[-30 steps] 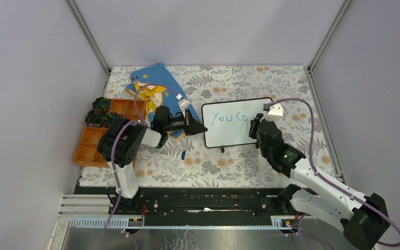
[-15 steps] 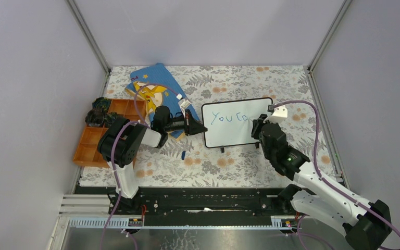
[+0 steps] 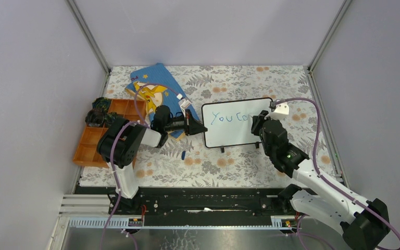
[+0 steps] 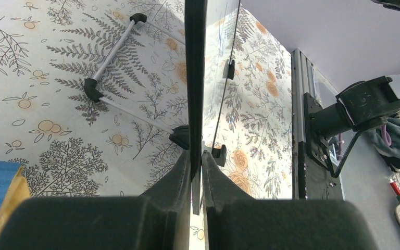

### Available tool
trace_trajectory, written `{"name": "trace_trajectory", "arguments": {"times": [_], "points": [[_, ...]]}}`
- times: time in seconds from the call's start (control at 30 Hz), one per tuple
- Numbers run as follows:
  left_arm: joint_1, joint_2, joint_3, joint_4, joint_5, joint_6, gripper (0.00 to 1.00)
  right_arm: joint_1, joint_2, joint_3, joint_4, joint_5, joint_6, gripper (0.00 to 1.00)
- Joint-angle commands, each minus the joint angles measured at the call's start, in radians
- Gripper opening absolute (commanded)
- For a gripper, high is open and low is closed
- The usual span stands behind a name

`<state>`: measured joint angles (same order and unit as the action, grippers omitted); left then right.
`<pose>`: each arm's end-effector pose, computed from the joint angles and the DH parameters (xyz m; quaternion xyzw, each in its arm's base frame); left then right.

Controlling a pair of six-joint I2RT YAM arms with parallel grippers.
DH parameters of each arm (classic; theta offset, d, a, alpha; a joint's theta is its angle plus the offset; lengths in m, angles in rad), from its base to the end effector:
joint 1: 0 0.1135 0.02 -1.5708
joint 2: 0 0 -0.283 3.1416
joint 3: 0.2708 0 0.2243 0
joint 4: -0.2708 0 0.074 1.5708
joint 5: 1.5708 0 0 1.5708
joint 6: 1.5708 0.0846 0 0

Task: Write a sentence on the whiteboard

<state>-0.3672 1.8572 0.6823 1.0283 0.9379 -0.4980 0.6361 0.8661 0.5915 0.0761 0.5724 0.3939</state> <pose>0.3128 -0.1934 0.1906 0.2506 0.6931 -0.5550 0.3858 0.1907 0.0839 0.2996 0.0879 0.7584 0.1093 0.6365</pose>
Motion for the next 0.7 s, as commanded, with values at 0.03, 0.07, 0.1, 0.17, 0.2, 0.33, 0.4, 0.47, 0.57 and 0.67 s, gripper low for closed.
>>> {"name": "trace_trajectory", "arguments": {"times": [0.03,0.07,0.1,0.17,0.2,0.33,0.4,0.47,0.57,0.67], "points": [[-0.020,0.010,-0.006,-0.090,-0.015,0.050,0.00,-0.011,0.010,0.051,0.065,-0.017,0.006,0.00],[-0.019,0.009,-0.006,-0.091,-0.015,0.050,0.00,-0.011,0.012,0.051,0.065,-0.017,0.007,0.00],[-0.019,0.008,-0.004,-0.091,-0.016,0.051,0.00,-0.013,0.015,0.050,0.065,-0.018,0.007,0.00],[-0.019,0.007,-0.006,-0.094,-0.015,0.053,0.00,-0.014,0.020,0.048,0.064,-0.019,0.008,0.00],[-0.019,0.008,-0.005,-0.094,-0.016,0.053,0.00,-0.016,0.021,0.049,0.064,-0.017,0.009,0.00],[-0.021,0.007,-0.004,-0.097,-0.016,0.055,0.00,-0.020,0.022,0.044,0.059,-0.015,0.010,0.00],[-0.019,0.009,-0.003,-0.099,-0.016,0.055,0.00,-0.022,0.022,0.038,0.055,-0.012,0.010,0.00],[-0.020,0.009,-0.004,-0.098,-0.016,0.056,0.00,-0.024,0.022,0.034,0.053,-0.011,0.012,0.00],[-0.021,0.009,-0.003,-0.098,-0.017,0.055,0.00,-0.025,0.025,0.028,0.045,-0.015,0.013,0.00],[-0.021,0.007,-0.005,-0.098,-0.017,0.055,0.00,-0.024,0.021,0.020,0.037,-0.018,0.017,0.00]]}}
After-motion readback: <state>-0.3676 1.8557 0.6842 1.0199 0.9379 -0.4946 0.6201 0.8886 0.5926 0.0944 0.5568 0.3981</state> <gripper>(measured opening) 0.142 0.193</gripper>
